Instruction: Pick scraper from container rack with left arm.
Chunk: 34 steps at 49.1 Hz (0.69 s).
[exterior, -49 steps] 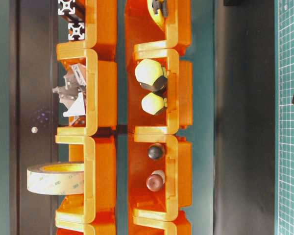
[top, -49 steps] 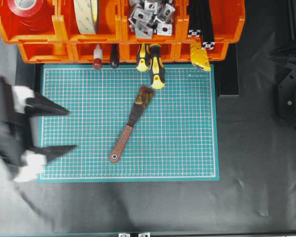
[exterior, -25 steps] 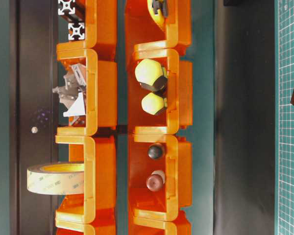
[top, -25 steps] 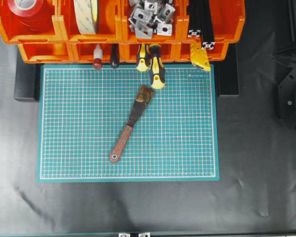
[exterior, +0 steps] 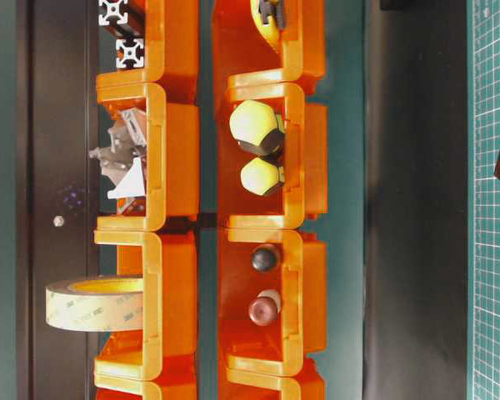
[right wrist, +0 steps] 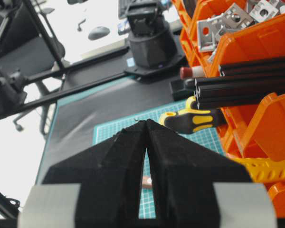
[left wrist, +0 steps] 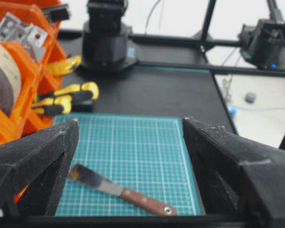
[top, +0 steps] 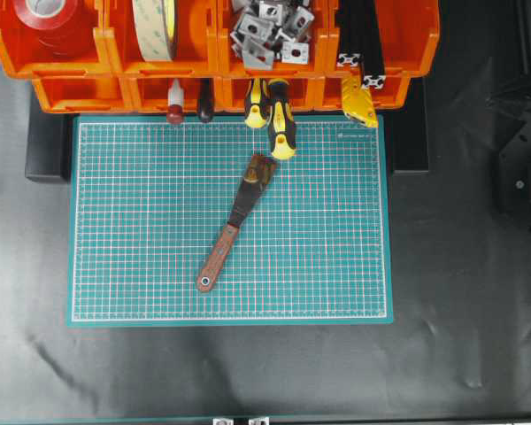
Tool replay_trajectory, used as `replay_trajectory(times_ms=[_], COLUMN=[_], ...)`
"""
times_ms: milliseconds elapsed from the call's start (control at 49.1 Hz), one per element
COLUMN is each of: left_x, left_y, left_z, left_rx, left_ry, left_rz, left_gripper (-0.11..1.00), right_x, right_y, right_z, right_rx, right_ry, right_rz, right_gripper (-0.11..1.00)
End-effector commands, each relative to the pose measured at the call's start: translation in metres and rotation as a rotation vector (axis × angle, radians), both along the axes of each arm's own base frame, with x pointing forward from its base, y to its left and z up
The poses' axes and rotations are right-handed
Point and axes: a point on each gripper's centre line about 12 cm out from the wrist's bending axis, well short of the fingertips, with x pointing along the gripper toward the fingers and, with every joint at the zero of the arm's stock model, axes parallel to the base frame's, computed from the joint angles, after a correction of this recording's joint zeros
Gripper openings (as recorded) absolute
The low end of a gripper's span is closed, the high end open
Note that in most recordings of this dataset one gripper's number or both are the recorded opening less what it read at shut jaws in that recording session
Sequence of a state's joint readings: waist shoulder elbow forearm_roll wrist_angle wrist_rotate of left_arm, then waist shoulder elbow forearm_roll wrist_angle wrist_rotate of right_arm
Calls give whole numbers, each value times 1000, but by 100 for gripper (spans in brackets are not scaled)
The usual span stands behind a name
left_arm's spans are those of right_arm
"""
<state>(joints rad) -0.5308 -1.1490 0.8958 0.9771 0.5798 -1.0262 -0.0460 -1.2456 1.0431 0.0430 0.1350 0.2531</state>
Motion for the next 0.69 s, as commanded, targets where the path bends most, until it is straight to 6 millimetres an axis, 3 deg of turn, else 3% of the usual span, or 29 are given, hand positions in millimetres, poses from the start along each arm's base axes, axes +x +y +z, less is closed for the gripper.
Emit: replay_trajectory(times_ms=[0, 224, 672], left_x=[2, 2, 3], left_y=[0, 1, 2], left_z=[4, 6, 7], left_rx=[5, -11, -5], left_ry=[-30, -73, -111], left_rz=[-5, -15, -27], left_gripper=[85, 84, 84], right_x=[1, 2, 4], right_y=[-1, -1, -2], right_z=[9, 16, 11], right_rx=[-6, -7, -15], right_ry=[-35, -112, -98], right_rz=[-6, -9, -13], right_gripper=[-1, -1, -1])
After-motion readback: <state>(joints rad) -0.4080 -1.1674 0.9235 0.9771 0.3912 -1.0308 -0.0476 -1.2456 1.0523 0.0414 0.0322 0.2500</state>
